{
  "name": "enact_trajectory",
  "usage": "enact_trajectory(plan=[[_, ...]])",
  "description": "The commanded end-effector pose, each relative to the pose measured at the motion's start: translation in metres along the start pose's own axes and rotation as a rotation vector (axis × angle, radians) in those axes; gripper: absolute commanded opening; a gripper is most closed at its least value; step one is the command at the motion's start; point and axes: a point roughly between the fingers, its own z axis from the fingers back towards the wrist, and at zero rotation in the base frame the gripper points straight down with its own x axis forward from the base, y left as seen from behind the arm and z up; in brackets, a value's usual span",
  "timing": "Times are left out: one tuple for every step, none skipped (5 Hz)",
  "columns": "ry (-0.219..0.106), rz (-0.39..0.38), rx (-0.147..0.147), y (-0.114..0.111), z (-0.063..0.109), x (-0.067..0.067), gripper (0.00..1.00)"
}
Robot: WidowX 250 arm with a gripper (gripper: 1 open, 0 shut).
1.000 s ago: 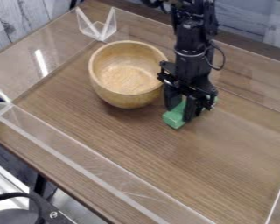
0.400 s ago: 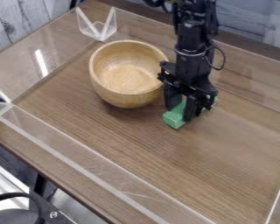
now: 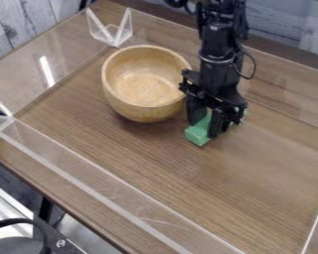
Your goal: Remove the green block from inside the brown bowl and put it on the table
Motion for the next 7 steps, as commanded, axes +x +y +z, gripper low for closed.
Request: enact_trajectory(plan=[[0.051,0.0,-0.033,-0.006,-0.012,-0.005,0.0],[0.057,0.004,-0.037,-0.006,-0.012,-0.005,0.0],[0.063,0.008,-0.042,-0.006,-0.012,-0.006,0.0],[0.069,0.013,-0.047,-0.006,-0.011,-0.006,0.0],[0.072,0.018,-0.05,-0.007,-0.01,-0.008,1.0],[0.063,0.024,-0.05,-0.007,-0.004,-0.009,0.0],[0.055,0.027,-0.052,-0.007,0.0,-0.011,0.0]])
